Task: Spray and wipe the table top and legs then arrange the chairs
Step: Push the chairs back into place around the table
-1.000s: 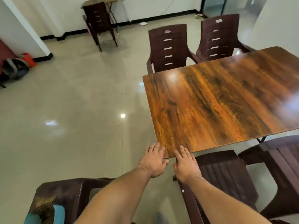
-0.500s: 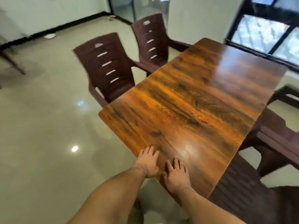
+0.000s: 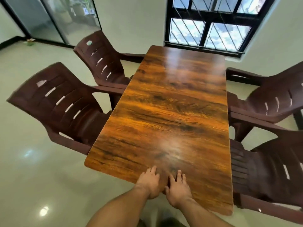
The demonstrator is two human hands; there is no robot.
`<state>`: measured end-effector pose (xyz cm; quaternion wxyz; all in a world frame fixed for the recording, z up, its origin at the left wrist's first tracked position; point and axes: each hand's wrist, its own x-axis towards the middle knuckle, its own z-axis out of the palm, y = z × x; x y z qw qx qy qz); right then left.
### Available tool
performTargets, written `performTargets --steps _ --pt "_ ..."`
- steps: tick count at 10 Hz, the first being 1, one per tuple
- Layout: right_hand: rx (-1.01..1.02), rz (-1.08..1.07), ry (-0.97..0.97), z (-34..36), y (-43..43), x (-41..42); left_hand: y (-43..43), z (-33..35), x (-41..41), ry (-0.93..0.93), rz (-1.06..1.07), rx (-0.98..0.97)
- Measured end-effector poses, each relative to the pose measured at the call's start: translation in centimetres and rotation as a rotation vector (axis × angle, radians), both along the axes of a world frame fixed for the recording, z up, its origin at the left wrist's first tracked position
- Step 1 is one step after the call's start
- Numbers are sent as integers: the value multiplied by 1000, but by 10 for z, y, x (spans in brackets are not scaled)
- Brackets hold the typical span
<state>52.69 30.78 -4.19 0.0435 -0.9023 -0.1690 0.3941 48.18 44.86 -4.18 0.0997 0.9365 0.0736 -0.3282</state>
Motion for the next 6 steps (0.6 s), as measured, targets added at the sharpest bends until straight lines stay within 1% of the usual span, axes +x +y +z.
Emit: performTargets --steps 2,3,4,5,6 --pt "-36 -83 -32 1 38 -32 56 1 -29 -5 -76 15" --pt "-65 -126 -62 10 71 -60 100 7 -46 -12 -126 31" --pt "-70 -162 -161 24 89 -71 118 20 -54 -49 -134 43" --pt "-16 -191 -331 52 108 -65 136 44 -59 -151 -117 49" --pt "39 -159 -477 72 118 -49 137 64 -45 -259 -117 59"
